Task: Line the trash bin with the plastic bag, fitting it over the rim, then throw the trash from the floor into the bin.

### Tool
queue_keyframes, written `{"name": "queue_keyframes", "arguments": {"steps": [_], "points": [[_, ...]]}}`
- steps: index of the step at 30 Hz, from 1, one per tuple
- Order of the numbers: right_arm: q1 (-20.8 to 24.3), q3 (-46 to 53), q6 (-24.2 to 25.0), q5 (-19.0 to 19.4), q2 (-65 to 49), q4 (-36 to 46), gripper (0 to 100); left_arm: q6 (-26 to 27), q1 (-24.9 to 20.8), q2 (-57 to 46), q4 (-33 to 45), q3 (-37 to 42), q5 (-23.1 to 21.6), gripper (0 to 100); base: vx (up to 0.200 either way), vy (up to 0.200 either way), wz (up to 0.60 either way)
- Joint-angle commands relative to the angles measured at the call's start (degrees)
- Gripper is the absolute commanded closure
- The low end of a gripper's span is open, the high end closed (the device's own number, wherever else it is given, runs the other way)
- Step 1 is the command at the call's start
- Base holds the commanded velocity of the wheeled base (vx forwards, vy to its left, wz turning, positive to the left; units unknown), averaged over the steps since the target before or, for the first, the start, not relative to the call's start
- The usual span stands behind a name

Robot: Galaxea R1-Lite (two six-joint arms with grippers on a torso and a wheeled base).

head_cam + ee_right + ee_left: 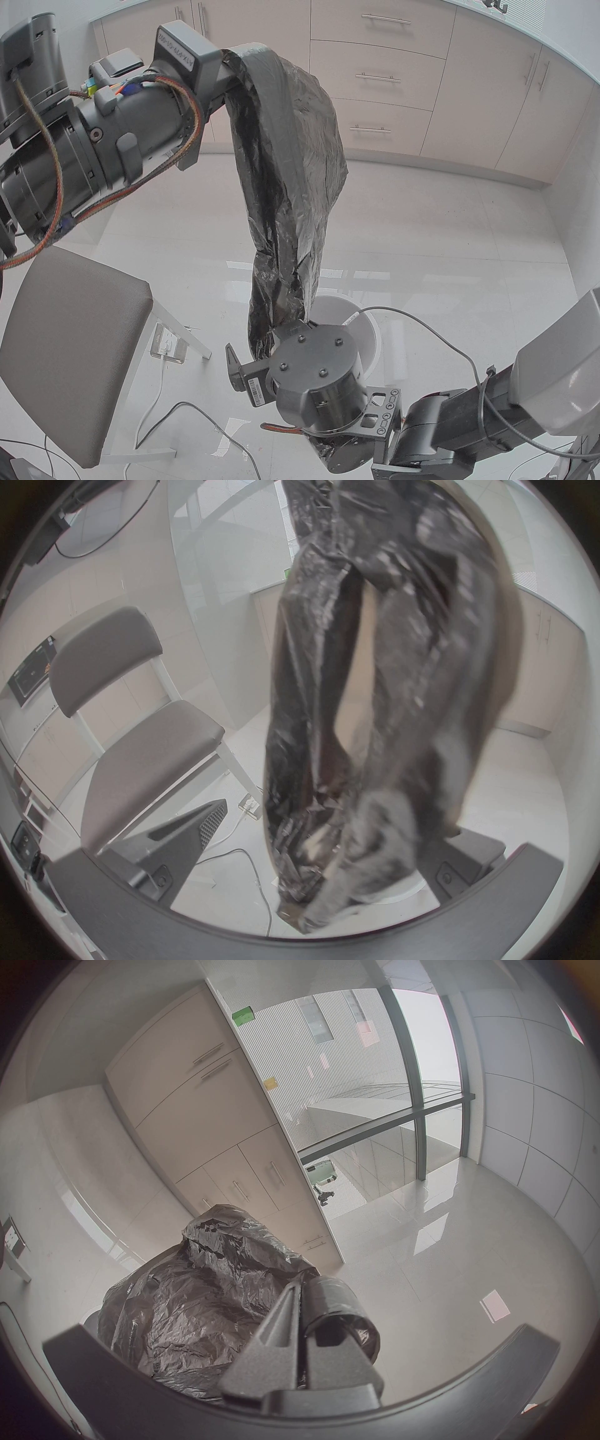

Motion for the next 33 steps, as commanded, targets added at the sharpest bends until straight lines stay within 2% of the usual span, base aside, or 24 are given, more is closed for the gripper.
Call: {"name": "queue_keyframes", "arguments": {"steps": [1,10,14,33], "points": [[0.1,-0.1,-0.1,-0.9,0.8,0.2,0,0.0,0.0,-0.8,0.0,0.3,0.0,100,0.0,0.0,0.0],[-0.1,1.1,0.1,-2.0,-0.2,0.0,0,0.0,0.1,-0.6,-0.1,0.3,0.0,100,0.0,0.0,0.0],[-1.9,0.5,-0.2,-3.5,-0.1,-0.1,0,0.0,0.5,-0.4,0.0,0.3,-0.1,100,0.0,0.0,0.0],[-4.8,-1.0,-1.8,-3.6,5.3,-0.5,0,0.0,0.5,-0.8,0.0,0.3,-0.2,100,0.0,0.0,0.0]]}}
